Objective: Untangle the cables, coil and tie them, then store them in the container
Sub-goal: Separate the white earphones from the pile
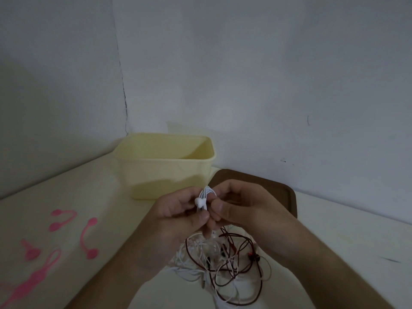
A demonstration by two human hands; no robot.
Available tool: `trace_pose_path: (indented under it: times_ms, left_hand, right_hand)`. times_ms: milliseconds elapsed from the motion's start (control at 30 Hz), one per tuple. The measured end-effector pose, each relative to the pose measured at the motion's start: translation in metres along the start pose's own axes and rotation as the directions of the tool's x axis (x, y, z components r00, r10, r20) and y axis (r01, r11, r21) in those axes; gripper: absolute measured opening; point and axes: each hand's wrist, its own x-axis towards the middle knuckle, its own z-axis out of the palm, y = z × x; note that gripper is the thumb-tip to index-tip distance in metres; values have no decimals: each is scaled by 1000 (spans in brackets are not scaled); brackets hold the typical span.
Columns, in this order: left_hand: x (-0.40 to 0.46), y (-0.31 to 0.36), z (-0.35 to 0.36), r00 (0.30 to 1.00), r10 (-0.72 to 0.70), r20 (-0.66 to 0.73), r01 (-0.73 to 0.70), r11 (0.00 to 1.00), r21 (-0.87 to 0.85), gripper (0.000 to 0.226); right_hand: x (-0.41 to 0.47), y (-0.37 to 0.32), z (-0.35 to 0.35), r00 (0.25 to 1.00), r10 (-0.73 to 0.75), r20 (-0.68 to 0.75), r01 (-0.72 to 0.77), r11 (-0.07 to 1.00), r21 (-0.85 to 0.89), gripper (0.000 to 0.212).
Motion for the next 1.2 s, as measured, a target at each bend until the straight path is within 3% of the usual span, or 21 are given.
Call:
trace_pose_path:
  times_ms: [100, 200, 400, 600, 733, 967, 1200]
  left_hand:
    - [-1, 4, -1, 998, -53, 32, 57, 991, -125, 20]
    - [0, 7, -1, 995, -91, 42, 96, 985, -140, 15]
    - [0, 9, 4, 985, -129, -119, 117, 988, -99, 27]
    - [3, 12, 1, 954, -198, -225, 164, 973, -163, 35]
    - [2, 11, 1, 958, -201, -203, 176, 975, -137, 34]
    - [3, 9, -1, 982, -151, -116, 139, 984, -108, 28]
    - [0, 9, -1, 984, 4, -179, 44, 964, 262, 10]
  right_hand:
    - [0, 1, -1, 998, 13, 62, -19, 996, 90, 16]
    - [2, 3, 2, 999, 25, 36, -27, 998, 65, 12]
    - [2, 3, 16, 992, -56, -115, 32, 978, -204, 1]
    - [-3, 4, 31, 959, -233, -163, 146, 895, -421, 12]
    - [-4, 2, 32, 947, -284, -151, 181, 860, -477, 16]
    - [-4, -11, 20, 968, -224, -113, 108, 778, -619, 20]
    - [-3, -12, 12, 972, -216, -89, 104, 739, -665, 16]
